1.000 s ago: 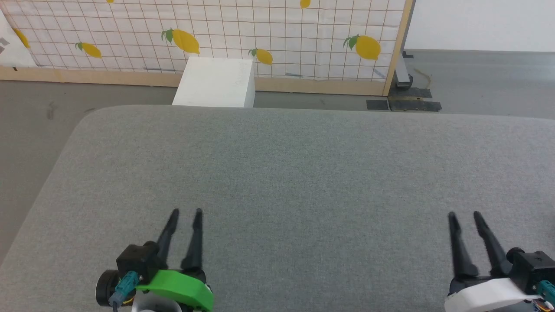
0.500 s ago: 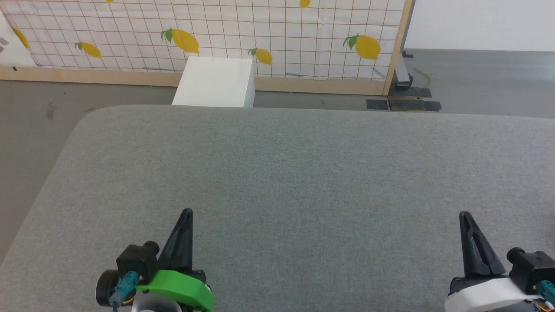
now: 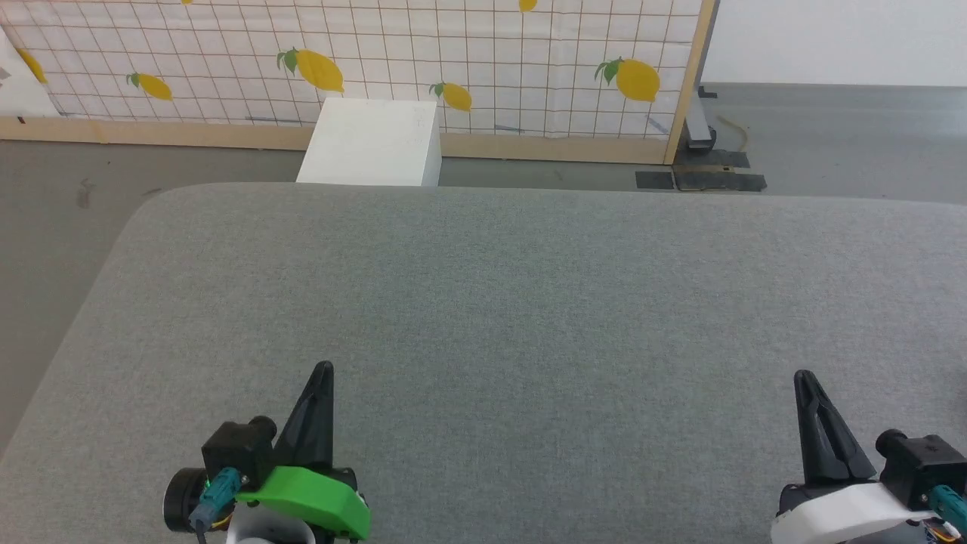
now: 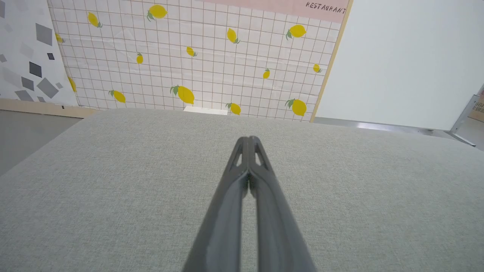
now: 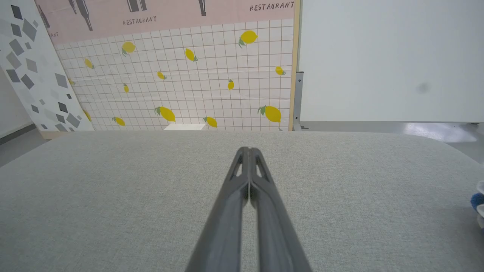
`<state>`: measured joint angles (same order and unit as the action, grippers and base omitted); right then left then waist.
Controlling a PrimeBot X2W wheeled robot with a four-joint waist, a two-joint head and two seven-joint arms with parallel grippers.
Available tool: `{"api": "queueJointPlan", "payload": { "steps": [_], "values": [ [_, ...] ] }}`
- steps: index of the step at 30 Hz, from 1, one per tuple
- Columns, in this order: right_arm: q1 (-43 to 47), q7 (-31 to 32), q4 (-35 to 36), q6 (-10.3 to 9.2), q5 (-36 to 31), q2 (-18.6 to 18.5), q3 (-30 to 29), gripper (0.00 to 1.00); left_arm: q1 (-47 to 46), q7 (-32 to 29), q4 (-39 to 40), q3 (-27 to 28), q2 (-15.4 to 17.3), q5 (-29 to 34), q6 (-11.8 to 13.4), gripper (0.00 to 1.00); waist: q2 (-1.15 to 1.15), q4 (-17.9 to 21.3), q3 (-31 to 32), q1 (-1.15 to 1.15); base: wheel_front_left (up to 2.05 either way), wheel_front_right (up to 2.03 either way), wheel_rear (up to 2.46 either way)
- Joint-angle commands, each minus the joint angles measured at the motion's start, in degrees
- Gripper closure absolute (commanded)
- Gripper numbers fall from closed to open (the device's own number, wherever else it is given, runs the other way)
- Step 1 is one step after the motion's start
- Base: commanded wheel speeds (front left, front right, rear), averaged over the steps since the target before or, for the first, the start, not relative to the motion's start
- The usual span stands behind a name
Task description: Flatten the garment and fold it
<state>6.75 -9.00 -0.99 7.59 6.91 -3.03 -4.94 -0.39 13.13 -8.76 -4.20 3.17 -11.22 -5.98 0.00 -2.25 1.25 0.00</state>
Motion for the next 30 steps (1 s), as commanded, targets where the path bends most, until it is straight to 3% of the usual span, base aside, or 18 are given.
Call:
{"api": "queueJointPlan", "payload": {
  "steps": [1,30],
  "values": [
    [-0.9,0.3,0.1,-0.01,-0.6,0.0,0.3,1.0,0.1,-0.4,0.4,0.3,0.0,1.1,0.4,1.0,0.0,0.0,0.0,0.0,0.0,0.0,0.0],
    [-2.4,2.6,0.3,-0.04,-2.3,0.1,1.5,1.0,0.1,-3.8,2.6,1.3,-0.1,3.8,1.9,1.0,0.0,0.6,-0.3,0.0,0.0,0.0,0.0]
  ]
}}
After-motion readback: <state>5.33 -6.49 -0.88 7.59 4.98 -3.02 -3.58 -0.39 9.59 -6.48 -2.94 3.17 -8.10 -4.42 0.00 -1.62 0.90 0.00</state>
